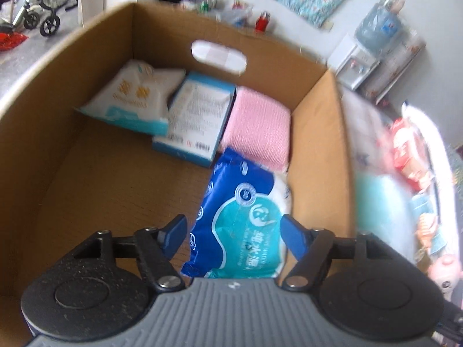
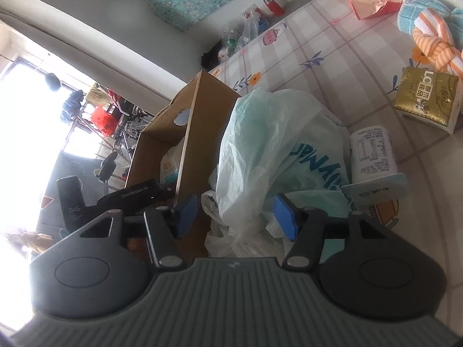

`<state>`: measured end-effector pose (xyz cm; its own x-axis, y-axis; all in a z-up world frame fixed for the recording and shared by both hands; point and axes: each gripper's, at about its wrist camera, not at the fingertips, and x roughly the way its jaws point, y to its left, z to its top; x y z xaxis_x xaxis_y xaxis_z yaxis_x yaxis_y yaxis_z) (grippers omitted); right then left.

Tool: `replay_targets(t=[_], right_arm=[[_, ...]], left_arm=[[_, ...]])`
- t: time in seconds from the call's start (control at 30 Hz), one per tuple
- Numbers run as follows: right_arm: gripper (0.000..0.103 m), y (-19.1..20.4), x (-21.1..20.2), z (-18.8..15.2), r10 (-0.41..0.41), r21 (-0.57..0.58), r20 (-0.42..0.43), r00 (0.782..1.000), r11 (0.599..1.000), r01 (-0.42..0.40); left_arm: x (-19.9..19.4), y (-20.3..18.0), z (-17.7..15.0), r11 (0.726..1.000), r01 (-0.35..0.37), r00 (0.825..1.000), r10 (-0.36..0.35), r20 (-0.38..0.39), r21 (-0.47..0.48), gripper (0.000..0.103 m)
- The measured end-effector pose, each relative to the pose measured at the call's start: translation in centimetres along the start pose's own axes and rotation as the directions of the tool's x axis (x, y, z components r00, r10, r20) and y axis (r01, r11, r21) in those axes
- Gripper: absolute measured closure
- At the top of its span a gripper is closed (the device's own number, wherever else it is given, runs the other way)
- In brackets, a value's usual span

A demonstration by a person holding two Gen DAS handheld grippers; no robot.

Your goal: Organize soft objects

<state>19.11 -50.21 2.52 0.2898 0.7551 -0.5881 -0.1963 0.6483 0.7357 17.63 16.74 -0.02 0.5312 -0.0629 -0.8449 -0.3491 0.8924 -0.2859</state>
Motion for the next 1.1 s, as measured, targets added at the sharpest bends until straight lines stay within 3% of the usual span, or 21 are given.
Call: replay_targets(t=[0.1, 0.23, 0.43, 0.63, 0.77, 1.1], right_arm=[[0.037, -0.6, -1.0, -0.3, 0.029, 0.024, 0.037, 0.999, 0.999, -0.03], [0.035, -1.0, -2.0, -0.7, 0.04, 0.036, 0.098, 0.994, 0.998, -0.044], [0.034, -1.6, -4.0, -1.4, 0.029, 0.014, 0.154, 0.988, 0.999, -0.031], [0.032, -3.9, -8.1, -2.3, -0.023, 0.039, 0.246, 0.969, 0.999, 0.014], [0.032, -5.7, -11.1, -2.5, -0.075, 0.058, 0.31, 0.948, 0.997, 0.06], [0.031, -10.4, -16.7, -0.7, -0.229, 0.094, 0.406, 0.885, 0.973, 0.208]], left_arm=[[-4.1, -0.3, -1.2, 0.999, 0.036, 0.989, -0.037, 0.145, 0.01, 0.016], [-8.7, -1.9, -3.3, 0.994, 0.047, 0.953, -0.074, 0.293, 0.1, 0.008], [-10.1, -6.4, -6.2, 0.959, 0.046, 0.923, -0.147, 0.355, 0.279, 0.004], [-8.7, -12.6, -9.0, 0.901, 0.116, 0.921, -0.255, 0.294, 0.419, 0.004], [-7.8, -16.5, -11.5, 0.842, 0.136, 0.914, -0.31, 0.262, 0.523, 0.004], [-3.2, -25.0, -15.6, 0.714, 0.163, 0.908, -0.378, 0.179, 0.681, 0.004]])
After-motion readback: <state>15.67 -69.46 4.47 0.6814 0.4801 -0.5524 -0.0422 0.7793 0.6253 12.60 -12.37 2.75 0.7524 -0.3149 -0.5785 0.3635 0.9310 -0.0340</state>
